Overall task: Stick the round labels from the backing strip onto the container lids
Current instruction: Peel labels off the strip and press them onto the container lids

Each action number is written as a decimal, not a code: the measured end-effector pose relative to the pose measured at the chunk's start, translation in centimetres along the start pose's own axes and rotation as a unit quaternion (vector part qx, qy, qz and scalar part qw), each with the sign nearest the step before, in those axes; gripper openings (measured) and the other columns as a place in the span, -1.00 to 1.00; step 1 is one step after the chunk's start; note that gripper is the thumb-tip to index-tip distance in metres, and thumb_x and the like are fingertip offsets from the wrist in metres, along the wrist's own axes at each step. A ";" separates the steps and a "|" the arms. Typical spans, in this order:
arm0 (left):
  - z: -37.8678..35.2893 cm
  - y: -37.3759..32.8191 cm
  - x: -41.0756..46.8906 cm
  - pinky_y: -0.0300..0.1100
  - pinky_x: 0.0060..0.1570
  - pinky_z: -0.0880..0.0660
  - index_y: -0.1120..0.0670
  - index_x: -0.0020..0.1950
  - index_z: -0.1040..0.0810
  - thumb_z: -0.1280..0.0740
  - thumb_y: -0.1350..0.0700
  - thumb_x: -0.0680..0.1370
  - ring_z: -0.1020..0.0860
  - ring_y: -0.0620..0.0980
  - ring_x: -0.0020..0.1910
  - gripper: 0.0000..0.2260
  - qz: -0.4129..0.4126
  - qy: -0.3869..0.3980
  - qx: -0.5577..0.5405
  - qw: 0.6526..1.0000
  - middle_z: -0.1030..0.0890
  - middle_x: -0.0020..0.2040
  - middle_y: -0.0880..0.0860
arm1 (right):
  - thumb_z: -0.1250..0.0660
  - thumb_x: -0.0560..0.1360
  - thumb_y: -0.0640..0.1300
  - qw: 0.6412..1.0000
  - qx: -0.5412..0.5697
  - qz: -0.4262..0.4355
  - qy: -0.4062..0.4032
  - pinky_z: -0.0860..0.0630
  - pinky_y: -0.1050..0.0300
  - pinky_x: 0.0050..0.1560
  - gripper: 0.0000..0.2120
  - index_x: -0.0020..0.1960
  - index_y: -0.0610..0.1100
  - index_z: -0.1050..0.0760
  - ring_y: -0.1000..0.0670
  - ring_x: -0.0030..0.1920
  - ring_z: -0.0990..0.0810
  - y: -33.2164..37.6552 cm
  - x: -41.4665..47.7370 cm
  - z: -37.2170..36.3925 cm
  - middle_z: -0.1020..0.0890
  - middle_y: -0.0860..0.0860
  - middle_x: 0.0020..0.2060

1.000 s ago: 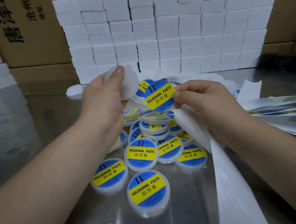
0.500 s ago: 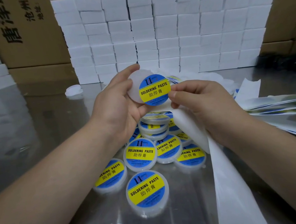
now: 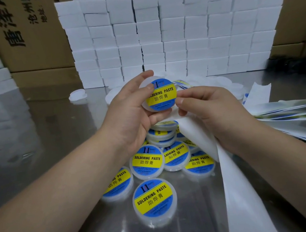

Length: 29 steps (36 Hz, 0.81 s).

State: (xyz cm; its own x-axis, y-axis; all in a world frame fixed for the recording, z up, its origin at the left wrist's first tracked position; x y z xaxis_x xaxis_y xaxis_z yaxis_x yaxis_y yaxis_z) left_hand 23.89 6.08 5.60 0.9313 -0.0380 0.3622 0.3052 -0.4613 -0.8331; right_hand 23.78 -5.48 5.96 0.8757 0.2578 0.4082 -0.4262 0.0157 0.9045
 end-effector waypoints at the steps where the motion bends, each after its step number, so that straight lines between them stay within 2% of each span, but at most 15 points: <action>1: 0.0 0.0 0.0 -0.14 -0.28 -0.59 0.04 0.14 -0.48 -0.19 0.24 0.56 -0.65 0.05 -0.21 -0.79 -0.002 0.000 0.002 1.000 -0.66 -0.15 0.06 | -0.36 0.43 -0.20 1.000 0.002 -0.001 -0.001 -0.40 0.42 -0.31 -0.83 -0.26 0.02 -0.64 0.18 -0.39 -0.49 0.0 0.0 0.0 -0.55 0.12 -0.49; 12: -0.2 -0.4 -0.2 -0.19 -0.30 -0.59 0.02 0.12 -0.49 -0.21 0.28 0.55 -0.65 -0.01 -0.23 -0.77 -0.017 0.002 0.016 1.000 -0.66 -0.17 0.01 | -0.36 0.43 -0.20 1.000 0.005 -0.006 -0.012 -0.40 0.40 -0.32 -0.83 -0.27 0.01 -0.63 0.17 -0.40 -0.47 -0.1 0.0 0.3 -0.54 0.12 -0.50; 22: -0.3 -0.1 -0.3 -0.20 -0.33 -0.58 0.02 0.09 -0.50 -0.22 0.28 0.55 -0.64 -0.02 -0.25 -0.79 -0.021 -0.007 0.023 0.999 -0.64 -0.18 0.00 | -0.34 0.43 -0.18 1.000 -0.006 0.001 0.003 -0.41 0.34 -0.27 -0.75 -0.30 0.11 -0.66 0.15 -0.36 -0.47 -0.1 0.1 0.0 -0.53 0.13 -0.49; 29: -0.1 -0.3 -0.3 -0.20 -0.32 -0.58 0.01 0.08 -0.51 -0.22 0.28 0.56 -0.65 -0.03 -0.24 -0.78 -0.027 -0.015 0.027 0.999 -0.65 -0.17 0.00 | -0.35 0.43 -0.18 1.000 -0.003 -0.007 -0.003 -0.42 0.26 -0.23 -0.83 -0.27 0.02 -0.66 0.14 -0.37 -0.48 -0.5 0.1 0.1 -0.54 0.12 -0.49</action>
State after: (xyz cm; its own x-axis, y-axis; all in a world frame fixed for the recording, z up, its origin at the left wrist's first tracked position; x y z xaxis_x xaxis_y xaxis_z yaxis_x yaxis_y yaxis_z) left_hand 23.51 6.13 5.78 0.9190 0.0129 0.3941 0.3638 -0.4132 -0.8348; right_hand 24.09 -5.55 5.61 0.8833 0.2520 0.3954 -0.4146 0.0258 0.9096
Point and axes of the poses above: each hand's wrist, its own x-axis towards the middle knuckle, its own z-axis out of the back of the hand, y = z × x, the point moved 10 cm from there along x, towards the middle knuckle
